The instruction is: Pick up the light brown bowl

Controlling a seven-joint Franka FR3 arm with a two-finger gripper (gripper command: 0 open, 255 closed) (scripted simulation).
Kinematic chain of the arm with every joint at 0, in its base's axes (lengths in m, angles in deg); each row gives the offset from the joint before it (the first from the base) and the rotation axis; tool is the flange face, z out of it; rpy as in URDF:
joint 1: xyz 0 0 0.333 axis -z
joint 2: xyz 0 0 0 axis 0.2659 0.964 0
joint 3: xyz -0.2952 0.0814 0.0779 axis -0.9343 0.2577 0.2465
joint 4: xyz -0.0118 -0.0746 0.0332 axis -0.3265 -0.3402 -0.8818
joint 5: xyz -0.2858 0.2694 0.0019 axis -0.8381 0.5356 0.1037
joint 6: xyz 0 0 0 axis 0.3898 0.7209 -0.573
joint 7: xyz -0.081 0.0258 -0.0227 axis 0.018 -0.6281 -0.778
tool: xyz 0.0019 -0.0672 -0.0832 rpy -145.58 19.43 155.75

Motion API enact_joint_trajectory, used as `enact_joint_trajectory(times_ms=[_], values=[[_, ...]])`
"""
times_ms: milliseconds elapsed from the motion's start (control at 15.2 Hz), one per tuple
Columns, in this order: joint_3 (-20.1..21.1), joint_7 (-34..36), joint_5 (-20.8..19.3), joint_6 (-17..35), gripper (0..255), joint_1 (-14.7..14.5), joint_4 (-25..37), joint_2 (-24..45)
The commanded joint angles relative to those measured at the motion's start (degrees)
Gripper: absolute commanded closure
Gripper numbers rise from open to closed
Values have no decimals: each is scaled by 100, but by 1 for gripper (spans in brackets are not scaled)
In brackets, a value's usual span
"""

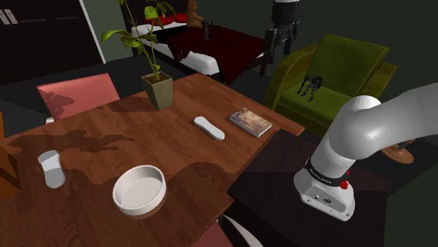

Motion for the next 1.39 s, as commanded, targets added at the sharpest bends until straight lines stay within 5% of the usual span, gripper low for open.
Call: enact_joint_trajectory(times_ms=[0, 660, 1320], values=[[0, 0, 0, 0, 0, 0, 0, 0], [828, 1053, 727, 1396, 0, -358, -765, 672], [1686, 2060, 1160, 2914, 0, -650, -807, 2111]])
